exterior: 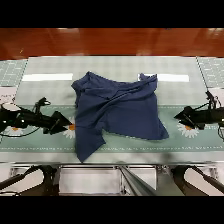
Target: Fold the shirts.
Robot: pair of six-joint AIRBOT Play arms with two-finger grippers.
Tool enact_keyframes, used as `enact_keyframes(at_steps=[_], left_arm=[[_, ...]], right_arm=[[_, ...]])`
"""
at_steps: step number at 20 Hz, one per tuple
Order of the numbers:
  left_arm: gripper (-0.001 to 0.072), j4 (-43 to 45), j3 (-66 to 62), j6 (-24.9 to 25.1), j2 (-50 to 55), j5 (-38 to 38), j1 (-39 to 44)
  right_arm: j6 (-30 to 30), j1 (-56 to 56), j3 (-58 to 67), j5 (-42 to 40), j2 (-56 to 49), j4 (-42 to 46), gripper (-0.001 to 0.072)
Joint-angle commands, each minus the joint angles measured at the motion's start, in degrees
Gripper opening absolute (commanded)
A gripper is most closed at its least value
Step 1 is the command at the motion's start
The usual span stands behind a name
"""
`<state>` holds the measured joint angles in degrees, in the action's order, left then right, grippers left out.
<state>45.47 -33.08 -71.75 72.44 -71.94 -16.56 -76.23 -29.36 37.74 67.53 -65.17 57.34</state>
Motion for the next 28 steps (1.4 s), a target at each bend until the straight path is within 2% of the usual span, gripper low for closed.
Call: enact_keyframes(at_steps=[1,6,7,8,9,12,14,18,24,28], left_arm=[[0.0508,-2.34,2.12,-0.68,0.07,4.2,6.16],[0.0504,-2.64,1.99,-3.48,1.53,10.75,13.68],[0.0403,-2.67,1.92,-3.54,1.53,11.19,14.23],[0.0143,-2.67,1.75,-3.52,1.53,11.13,14.36],[0.0019,-2.67,1.57,-3.3,1.46,11.13,14.36],[0.0019,-2.67,0.98,-3.28,1.44,11.1,14.36],[0.0019,-2.64,0.98,-3.26,1.46,11.21,14.36],[0.0019,-2.64,0.98,-3.28,1.46,11.52,14.36],[0.0019,-2.64,0.98,-3.3,1.46,11.58,14.36],[0.0019,-2.67,0.98,-3.3,1.46,11.56,14.38]], right_arm=[[1.95,-0.52,-2.51,0.02,0.98,-1.27,0.0408],[1.92,-0.55,-2.51,-0.46,0.98,-0.13,0.0408],[1.92,-0.52,-2.51,-0.07,0.98,0.33,0.0408],[1.92,-0.52,-2.51,0.68,0.98,1.55,0.0408],[1.86,-0.52,-2.51,1.64,0.98,3.3,0.0408],[-0.26,-0.52,-2.51,4.39,0.98,8.92,0.0408],[-0.17,-0.39,-2.8,7.61,0.94,8.07,0.0408],[0.46,-0.39,-5.64,7.98,0.92,5.07,0.0408],[0.92,3.04,-7.1,5.16,-0.92,3.15,0.0408],[2.78,8.96,-7.08,-0.11,-6.8,-5.05,0.0407]])
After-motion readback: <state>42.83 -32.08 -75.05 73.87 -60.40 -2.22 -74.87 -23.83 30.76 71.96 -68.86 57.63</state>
